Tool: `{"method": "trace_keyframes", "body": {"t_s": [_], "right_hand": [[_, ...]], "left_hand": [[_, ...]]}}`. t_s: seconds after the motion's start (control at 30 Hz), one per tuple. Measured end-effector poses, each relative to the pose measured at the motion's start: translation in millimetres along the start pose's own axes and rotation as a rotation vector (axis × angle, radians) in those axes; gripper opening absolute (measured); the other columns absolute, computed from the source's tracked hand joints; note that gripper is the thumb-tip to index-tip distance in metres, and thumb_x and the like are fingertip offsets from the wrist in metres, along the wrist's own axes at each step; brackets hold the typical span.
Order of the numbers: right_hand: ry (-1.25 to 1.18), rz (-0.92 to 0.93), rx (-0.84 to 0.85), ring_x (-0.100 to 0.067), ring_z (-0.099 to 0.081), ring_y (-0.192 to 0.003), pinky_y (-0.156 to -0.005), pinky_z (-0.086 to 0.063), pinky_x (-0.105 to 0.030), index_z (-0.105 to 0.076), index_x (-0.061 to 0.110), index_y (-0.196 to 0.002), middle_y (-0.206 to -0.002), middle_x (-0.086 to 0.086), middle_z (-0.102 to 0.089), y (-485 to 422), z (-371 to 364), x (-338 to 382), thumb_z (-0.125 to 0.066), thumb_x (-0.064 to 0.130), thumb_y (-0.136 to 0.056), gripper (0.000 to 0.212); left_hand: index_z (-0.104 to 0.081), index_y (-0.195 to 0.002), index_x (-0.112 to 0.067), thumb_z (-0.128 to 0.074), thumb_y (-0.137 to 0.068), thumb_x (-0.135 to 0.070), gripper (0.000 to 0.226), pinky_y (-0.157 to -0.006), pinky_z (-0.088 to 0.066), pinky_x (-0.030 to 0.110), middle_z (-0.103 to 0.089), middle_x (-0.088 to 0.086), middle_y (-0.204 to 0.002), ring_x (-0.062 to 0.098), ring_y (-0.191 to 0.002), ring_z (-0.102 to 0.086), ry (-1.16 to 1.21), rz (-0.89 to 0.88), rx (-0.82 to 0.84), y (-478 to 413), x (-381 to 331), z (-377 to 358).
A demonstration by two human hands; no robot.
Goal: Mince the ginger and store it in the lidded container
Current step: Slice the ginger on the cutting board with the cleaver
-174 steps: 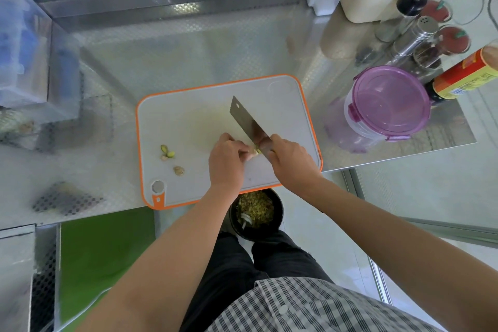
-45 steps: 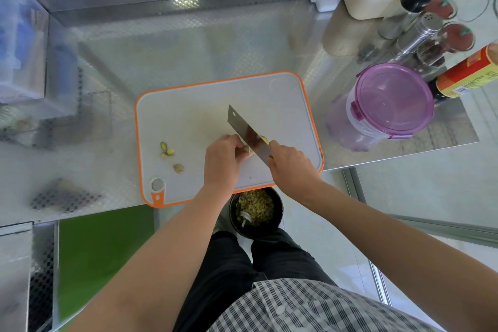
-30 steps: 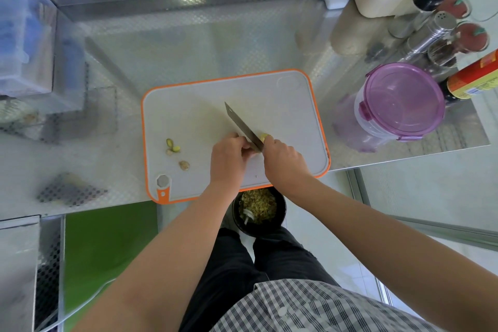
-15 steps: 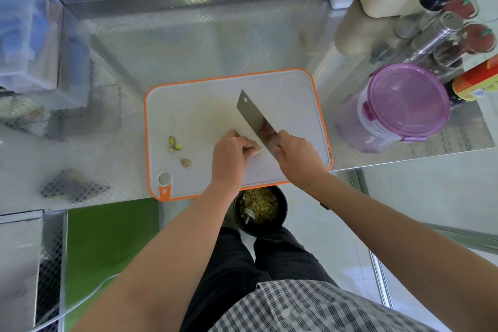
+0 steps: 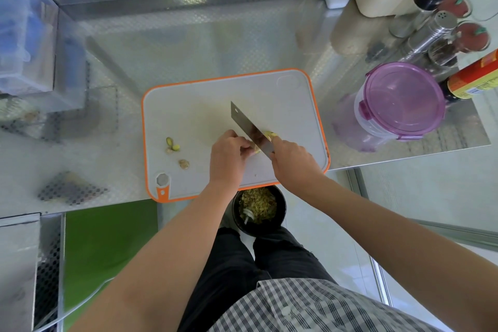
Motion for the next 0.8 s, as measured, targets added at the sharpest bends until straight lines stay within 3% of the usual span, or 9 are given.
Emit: {"method": "trace_keyframes", "body": {"t_s": [0.1, 0.27, 0.43, 0.67, 0.8], "right_hand": [[0.009, -0.026, 0.028, -0.033, -0.058, -0.090, -0.064, -0.035, -0.035, -0.041, 0.010, -0.122, -0.104, -0.010, -0.058, -1, -12, -2, -0.039, 0.007, -0.096, 0.027], [-0.051, -0.038, 0.013, -0.034, -0.057, -0.087, -0.064, -0.035, -0.035, -0.043, 0.008, -0.108, -0.101, -0.011, -0.056, 2, -20, -7, -0.037, 0.014, -0.099, 0.012], [-0.084, -0.017, -0.011, -0.037, -0.057, -0.094, -0.067, -0.035, -0.036, -0.041, 0.009, -0.123, -0.107, -0.012, -0.058, -8, -14, -5, -0.039, 0.021, -0.100, 0.025], [-0.238, -0.019, -0.148, -0.038, -0.054, -0.082, -0.063, -0.029, -0.034, -0.049, 0.005, -0.106, -0.092, -0.018, -0.061, -13, 6, -12, -0.042, 0.020, -0.098, 0.018], [-0.287, -0.062, -0.154, -0.034, -0.049, -0.074, -0.060, -0.028, -0.034, -0.044, 0.007, -0.085, -0.080, -0.012, -0.052, -13, 11, -23, -0.044, 0.018, -0.096, 0.015]], "left_hand": [[-0.075, -0.081, -0.006, -0.078, -0.075, -0.009, 0.008, -0.063, -0.036, 0.020, -0.062, 0.006, -0.079, 0.020, -0.069, -0.059, -0.015, -0.007, -0.001, 1, -1, -1], [-0.073, -0.078, -0.006, -0.078, -0.074, -0.009, 0.007, -0.063, -0.045, 0.028, -0.062, 0.005, -0.079, 0.021, -0.069, -0.060, -0.016, -0.025, -0.002, 1, 0, -1], [-0.075, -0.083, -0.006, -0.077, -0.077, -0.010, 0.008, -0.064, -0.047, 0.032, -0.060, 0.007, -0.080, 0.023, -0.069, -0.060, -0.006, -0.037, -0.002, 2, 0, -2], [-0.077, -0.087, -0.011, -0.079, -0.076, -0.014, 0.011, -0.067, -0.041, 0.021, -0.059, 0.005, -0.085, 0.017, -0.068, -0.056, 0.005, -0.039, -0.035, 3, 4, 2], [-0.077, -0.085, -0.013, -0.079, -0.075, -0.013, 0.010, -0.065, -0.038, 0.019, -0.058, 0.004, -0.083, 0.016, -0.068, -0.055, -0.001, -0.039, -0.046, 4, 6, 1]]}}
Point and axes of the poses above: each hand's wrist, its own y-axis away from the middle knuckle, its own z-axis out of the back of the hand, x = y × z, the point moved 8 cm from there along -y, towards the middle knuckle
